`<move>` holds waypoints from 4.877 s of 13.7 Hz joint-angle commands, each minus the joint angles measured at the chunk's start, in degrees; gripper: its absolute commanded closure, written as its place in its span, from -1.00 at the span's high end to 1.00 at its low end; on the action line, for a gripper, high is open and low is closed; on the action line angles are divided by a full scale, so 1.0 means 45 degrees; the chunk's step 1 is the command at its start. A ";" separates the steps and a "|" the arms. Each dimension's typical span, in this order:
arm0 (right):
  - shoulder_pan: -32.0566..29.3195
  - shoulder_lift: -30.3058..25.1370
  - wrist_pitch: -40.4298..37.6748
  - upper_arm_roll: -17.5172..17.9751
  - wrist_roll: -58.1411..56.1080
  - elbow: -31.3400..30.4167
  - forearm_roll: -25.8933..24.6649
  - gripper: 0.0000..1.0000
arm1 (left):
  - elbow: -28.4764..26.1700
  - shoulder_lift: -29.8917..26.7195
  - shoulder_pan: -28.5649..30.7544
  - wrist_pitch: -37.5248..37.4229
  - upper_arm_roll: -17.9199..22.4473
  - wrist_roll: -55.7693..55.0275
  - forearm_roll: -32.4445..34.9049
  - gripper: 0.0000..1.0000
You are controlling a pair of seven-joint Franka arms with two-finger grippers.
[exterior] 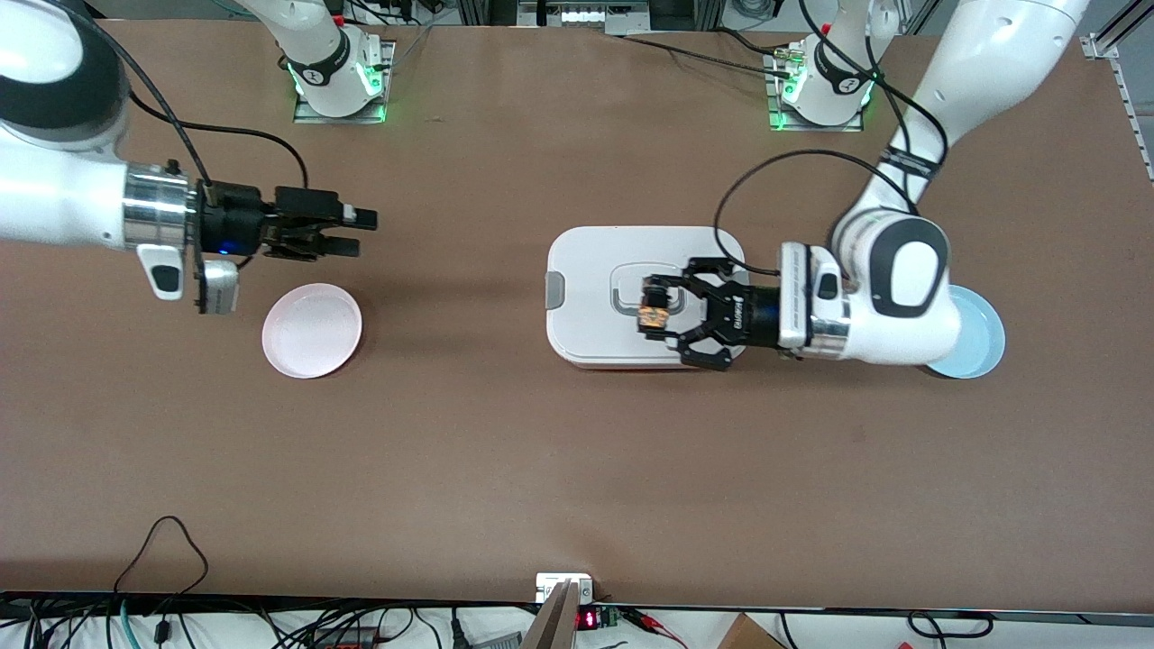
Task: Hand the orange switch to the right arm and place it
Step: 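Carry the switch over the lunch box while the right gripper approaches, then grasp the orange switch with the right gripper from the left gripper, then open the left gripper and withdraw it while the right gripper pulls away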
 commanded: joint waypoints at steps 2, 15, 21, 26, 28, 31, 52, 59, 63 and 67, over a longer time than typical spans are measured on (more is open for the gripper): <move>0.0735 0.0315 0.1067 -0.0020 -0.3483 -0.1728 0.3846 1.00 | -0.1145 -0.0716 -0.0075 0.1474 -0.1108 0.1695 -0.2169 -1.00; 0.3331 0.1626 0.2607 0.0000 -0.6775 -0.1869 1.0045 0.98 | -0.1145 -0.0677 -0.0427 0.3530 -0.2361 0.1734 -0.3498 -1.00; 0.3900 0.2192 0.3548 0.0019 -0.6638 -0.0950 1.0125 0.72 | -0.1145 -0.0618 -0.0525 0.3530 -0.2361 0.1714 -0.3519 -1.00; 0.4154 0.2290 0.4075 0.0019 -0.6618 -0.0579 1.0144 0.31 | -0.1126 -0.0618 -0.0525 0.3530 -0.2361 0.1636 -0.3519 -1.00; 0.4154 0.2310 0.4075 0.0019 -0.6638 -0.0559 1.0222 -0.01 | -0.1126 -0.0618 -0.0525 0.3530 -0.2361 0.1617 -0.3519 -1.00; 0.4154 0.2388 0.4056 0.0019 -0.6657 -0.0520 1.0222 -0.92 | -0.1126 -0.0618 -0.0525 0.3530 -0.2361 0.1617 -0.3519 -1.00; 0.0604 0.2680 -0.0351 -0.0098 -0.4199 0.0203 0.6281 -1.00 | -0.0912 -0.0774 0.1423 0.2070 -0.2341 -0.1187 -0.0523 1.00; -0.3051 0.2622 -0.4185 -0.0098 -0.3181 0.0418 0.2980 -1.00 | -0.0598 -0.0736 0.2502 0.0932 -0.2186 -0.5060 0.4756 1.00; -0.3696 0.2583 -0.4577 -0.0137 -0.2793 0.1058 0.0312 -1.00 | -0.0521 -0.0579 0.2503 0.0952 -0.2146 -0.7732 0.6592 1.00; -0.3971 0.2350 -0.4616 -0.0137 -0.0492 0.3263 -0.5132 -1.00 | -0.0501 -0.0540 0.2815 0.0680 -0.2010 -1.0622 0.9091 1.00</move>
